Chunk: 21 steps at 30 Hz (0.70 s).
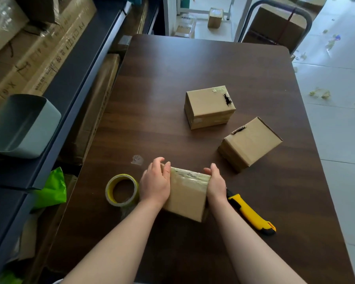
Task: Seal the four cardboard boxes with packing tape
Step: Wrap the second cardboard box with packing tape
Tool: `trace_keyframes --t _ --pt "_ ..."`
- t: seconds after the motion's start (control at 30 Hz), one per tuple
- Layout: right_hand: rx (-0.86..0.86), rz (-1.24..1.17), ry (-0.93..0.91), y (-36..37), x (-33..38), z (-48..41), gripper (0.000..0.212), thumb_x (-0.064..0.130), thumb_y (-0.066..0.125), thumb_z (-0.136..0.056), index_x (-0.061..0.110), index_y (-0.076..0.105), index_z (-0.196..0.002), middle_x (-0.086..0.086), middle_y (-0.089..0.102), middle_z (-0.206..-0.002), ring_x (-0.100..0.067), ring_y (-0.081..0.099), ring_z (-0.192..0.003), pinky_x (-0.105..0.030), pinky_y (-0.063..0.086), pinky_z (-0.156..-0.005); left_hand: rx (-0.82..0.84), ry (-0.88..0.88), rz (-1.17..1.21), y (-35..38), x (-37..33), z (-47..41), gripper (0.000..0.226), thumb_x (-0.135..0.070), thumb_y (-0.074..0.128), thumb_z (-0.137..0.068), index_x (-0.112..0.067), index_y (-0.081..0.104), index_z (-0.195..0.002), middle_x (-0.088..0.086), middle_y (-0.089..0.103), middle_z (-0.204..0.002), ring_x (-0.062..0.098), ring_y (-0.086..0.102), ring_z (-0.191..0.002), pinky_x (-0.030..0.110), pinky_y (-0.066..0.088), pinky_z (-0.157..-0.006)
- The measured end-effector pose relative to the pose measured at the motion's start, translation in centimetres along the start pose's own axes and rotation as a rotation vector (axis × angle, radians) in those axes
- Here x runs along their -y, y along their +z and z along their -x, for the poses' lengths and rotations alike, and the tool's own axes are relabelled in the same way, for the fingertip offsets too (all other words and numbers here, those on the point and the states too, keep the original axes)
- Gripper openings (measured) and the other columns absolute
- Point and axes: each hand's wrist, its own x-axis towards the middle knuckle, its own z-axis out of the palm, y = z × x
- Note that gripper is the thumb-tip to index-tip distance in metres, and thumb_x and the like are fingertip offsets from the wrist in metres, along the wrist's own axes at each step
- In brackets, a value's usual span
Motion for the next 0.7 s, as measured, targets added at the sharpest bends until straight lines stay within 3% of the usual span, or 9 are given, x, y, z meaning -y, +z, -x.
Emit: trace_keyframes --t 0.07,0.17,0.27,0.4,0.47,0.57,0.7 --pt "-0.007 0.08 -0.029 -0.8 1.6 1.0 0.068 0.068 0.036 -0.079 0.016 0.071 -0.108 -0.004 0.068 -0.115 -0.025 0.059 -0.111 -0.044 0.041 -0.103 0.02 0.01 0.101 -0.1 -0.4 0.4 0.042 -0.041 0.036 -0.101 -0.016 0.046 -0.133 0.005 0.056 -0.132 0.026 0.053 -0.119 0.035 0.041 -0.094" --pt "-0.116 0.374 -0.227 -2.6 4.5 2.4 0.059 0.058 0.033 -0.095 0.015 0.069 -0.079 -0.002 0.067 -0.087 -0.027 0.059 -0.088 -0.039 0.045 -0.083 0.161 0.052 0.243 0.0 -1.6 1.3 0.05 -0.037 0.034 -0.102 -0.016 0.028 -0.147 0.008 0.036 -0.149 0.023 0.039 -0.134 0.031 0.032 -0.105" --pt "-0.181 0.61 -0.433 -3.4 6.1 3.4 0.06 0.058 0.03 -0.097 0.02 0.049 -0.055 -0.003 0.061 -0.07 -0.029 0.06 -0.076 -0.04 0.048 -0.073 0.25 0.011 0.128 0.2 -2.4 2.4 0.054 -0.038 0.027 -0.103 -0.022 0.013 -0.153 0.004 0.017 -0.159 0.025 0.028 -0.142 0.036 0.026 -0.112" --pt "-0.246 0.752 -0.487 -3.2 6.4 3.8 0.062 0.054 0.027 -0.099 0.011 0.066 -0.076 -0.011 0.069 -0.088 -0.034 0.063 -0.088 -0.04 0.05 -0.079 0.215 0.021 0.165 -0.7 -4.0 3.8 0.051 -0.044 0.033 -0.101 -0.014 0.048 -0.139 0.009 0.045 -0.145 0.022 0.04 -0.134 0.028 0.028 -0.107" --pt "-0.239 0.828 -0.513 -2.8 6.5 4.3 0.063 0.052 0.027 -0.1 0.007 0.068 -0.087 -0.014 0.068 -0.094 -0.036 0.063 -0.092 -0.04 0.049 -0.08 0.303 -0.001 0.226 -1.2 -4.4 4.5 0.057 -0.05 0.032 -0.1 -0.012 0.046 -0.14 0.009 0.047 -0.143 0.024 0.04 -0.134 0.029 0.03 -0.105" --pt "-0.19 0.881 -0.571 -2.7 6.2 4.7 0.055 0.048 0.031 -0.101 0.008 0.063 -0.08 -0.013 0.068 -0.09 -0.036 0.063 -0.088 -0.04 0.05 -0.075 0.32 -0.053 0.334 -2.4 -2.9 4.6 0.048 -0.044 0.028 -0.103 -0.018 0.054 -0.133 0.006 0.058 -0.132 0.023 0.05 -0.124 0.026 0.036 -0.094" --pt "-0.089 0.856 -0.547 -3.2 3.5 3.9 0.044 0.043 0.035 -0.101 0.014 0.056 -0.076 -0.012 0.068 -0.092 -0.035 0.061 -0.091 -0.038 0.048 -0.074 0.282 -0.093 0.338 -2.9 -0.9 4.5 0.047 -0.045 0.03 -0.102 -0.02 0.061 -0.126 0.003 0.064 -0.122 0.021 0.056 -0.116 0.031 0.041 -0.098"
